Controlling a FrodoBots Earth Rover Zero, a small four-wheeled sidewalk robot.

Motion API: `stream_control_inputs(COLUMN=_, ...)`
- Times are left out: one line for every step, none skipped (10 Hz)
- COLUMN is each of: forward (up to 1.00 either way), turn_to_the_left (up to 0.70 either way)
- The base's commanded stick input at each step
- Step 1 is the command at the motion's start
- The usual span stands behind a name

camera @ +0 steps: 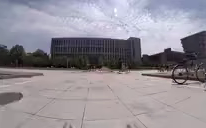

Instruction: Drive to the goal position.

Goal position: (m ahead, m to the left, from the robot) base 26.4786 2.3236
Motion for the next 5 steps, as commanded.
stream_control_inputs(forward=0.45, turn_to_the_left=0.0)
stream_control_inputs(forward=0.45, turn_to_the_left=0.0)
stream_control_inputs(forward=0.45, turn_to_the_left=0.0)
stream_control_inputs(forward=0.45, turn_to_the_left=0.0)
stream_control_inputs(forward=0.45, turn_to_the_left=0.0)
